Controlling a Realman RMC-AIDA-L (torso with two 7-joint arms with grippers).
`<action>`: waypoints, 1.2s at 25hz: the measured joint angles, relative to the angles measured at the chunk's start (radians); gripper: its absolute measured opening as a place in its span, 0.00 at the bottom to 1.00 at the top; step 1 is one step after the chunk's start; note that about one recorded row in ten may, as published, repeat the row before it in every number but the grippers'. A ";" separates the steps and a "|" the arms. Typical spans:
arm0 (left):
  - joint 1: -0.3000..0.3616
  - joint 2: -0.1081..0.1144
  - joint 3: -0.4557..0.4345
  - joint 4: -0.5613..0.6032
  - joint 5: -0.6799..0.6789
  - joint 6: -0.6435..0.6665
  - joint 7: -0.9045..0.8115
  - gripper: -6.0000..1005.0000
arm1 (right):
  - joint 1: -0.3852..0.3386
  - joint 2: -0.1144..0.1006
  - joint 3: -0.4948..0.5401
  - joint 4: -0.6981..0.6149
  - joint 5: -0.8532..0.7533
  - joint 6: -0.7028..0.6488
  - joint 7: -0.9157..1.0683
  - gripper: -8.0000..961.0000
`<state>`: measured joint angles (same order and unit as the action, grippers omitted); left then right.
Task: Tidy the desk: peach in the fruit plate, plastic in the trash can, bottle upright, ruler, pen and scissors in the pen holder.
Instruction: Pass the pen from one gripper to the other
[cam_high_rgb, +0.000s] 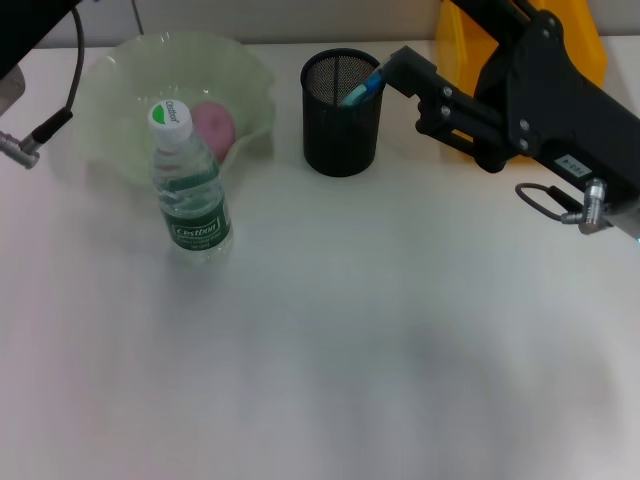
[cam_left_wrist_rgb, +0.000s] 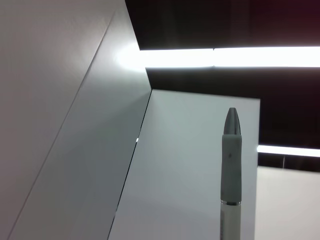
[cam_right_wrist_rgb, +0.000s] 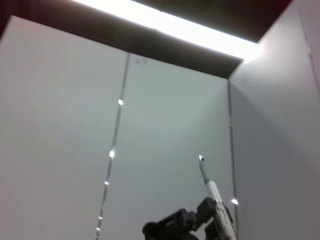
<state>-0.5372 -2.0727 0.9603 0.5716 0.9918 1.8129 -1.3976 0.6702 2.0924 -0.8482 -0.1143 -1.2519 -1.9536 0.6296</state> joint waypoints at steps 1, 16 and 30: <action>0.000 0.000 0.000 -0.006 -0.003 0.007 0.000 0.22 | 0.000 0.000 0.000 0.000 0.000 0.000 0.000 0.82; -0.017 -0.003 0.016 -0.078 -0.034 0.058 -0.008 0.23 | 0.114 0.000 -0.012 0.066 0.009 -0.018 -0.091 0.82; -0.038 -0.003 0.080 -0.079 -0.036 0.065 0.054 0.23 | 0.153 0.000 0.078 0.132 0.018 -0.021 -0.028 0.82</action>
<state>-0.5756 -2.0755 1.0401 0.4926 0.9555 1.8778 -1.3437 0.8227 2.0923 -0.7706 0.0178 -1.2344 -1.9744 0.6016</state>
